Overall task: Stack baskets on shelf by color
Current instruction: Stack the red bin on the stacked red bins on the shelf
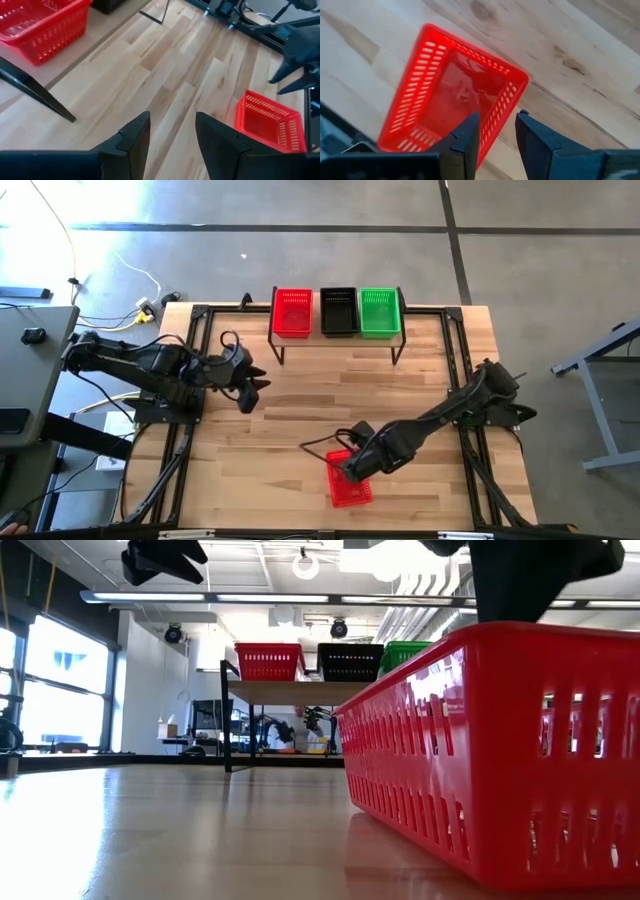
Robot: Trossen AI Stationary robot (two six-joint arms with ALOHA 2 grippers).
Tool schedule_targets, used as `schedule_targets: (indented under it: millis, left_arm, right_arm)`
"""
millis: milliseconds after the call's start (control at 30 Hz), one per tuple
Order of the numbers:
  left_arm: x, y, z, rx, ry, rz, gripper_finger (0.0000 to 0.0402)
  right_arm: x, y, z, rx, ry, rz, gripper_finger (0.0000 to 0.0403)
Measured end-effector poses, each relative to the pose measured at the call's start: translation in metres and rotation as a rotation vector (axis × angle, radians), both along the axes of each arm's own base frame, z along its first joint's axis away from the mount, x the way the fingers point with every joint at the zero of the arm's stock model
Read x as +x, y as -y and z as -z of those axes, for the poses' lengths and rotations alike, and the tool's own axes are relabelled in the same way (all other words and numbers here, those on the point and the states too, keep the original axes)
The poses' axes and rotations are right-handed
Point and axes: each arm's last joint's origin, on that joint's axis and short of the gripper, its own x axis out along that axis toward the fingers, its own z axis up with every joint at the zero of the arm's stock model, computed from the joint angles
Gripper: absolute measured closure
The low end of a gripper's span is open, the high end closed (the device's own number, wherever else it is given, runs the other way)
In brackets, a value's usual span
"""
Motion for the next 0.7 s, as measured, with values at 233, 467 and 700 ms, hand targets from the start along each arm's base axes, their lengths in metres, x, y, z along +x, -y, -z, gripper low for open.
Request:
schedule_targets:
  millis: [233,467,700]
  left_arm:
    - [-0.001,0.012,0.000,0.001,0.012,0.027,0.0255]
    - [-0.002,0.023,0.000,-0.001,0.018,0.064,0.0255]
    - [0.001,0.029,0.003,0.022,0.001,0.078,0.0255]
  right_arm:
    - [0.006,-0.003,0.028,-0.017,-0.107,0.050,0.0290]
    - [0.014,-0.003,0.054,-0.039,-0.184,0.060,0.0290]
    - [0.019,-0.002,0.070,-0.037,-0.232,0.068,0.0301]
